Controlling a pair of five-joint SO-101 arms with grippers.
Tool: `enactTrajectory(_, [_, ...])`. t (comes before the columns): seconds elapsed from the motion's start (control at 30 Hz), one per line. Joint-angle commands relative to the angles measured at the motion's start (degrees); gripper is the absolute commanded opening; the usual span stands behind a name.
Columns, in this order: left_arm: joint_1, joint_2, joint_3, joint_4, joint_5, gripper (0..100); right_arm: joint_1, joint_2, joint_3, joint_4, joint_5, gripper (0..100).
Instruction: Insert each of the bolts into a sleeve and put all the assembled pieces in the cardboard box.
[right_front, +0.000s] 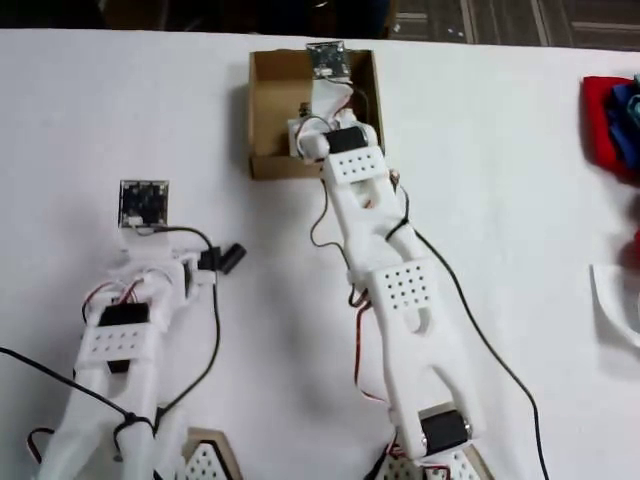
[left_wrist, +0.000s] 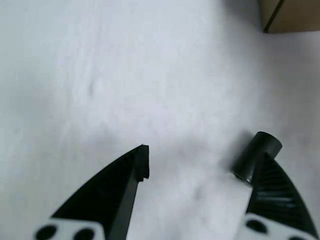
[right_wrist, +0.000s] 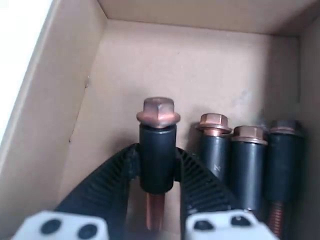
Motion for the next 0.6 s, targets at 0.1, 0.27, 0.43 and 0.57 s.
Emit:
enactTrajectory(0.1, [-0.4, -0.3, 0.0, -1.1, 0.4, 33, 0.8, -1.5, -0.4, -1.2, -0.4, 2.9])
enactTrajectory(0.27, [-0.4, -0.3, 0.0, -1.1, 0.4, 33, 0.5, -1.6, -0.4, -0.4, -0.5, 12.9])
enactTrajectory(0.43, [-0.4, -0.3, 0.0, -1.1, 0.4, 33, 0.5, -2.2, -1.1, -0.7, -0.3, 11.5])
enactTrajectory(0.57, [-0.9, -0.3, -0.1, -1.1, 0.6, 33, 0.9, -2.2, -6.2, 2.3, -0.3, 11.6])
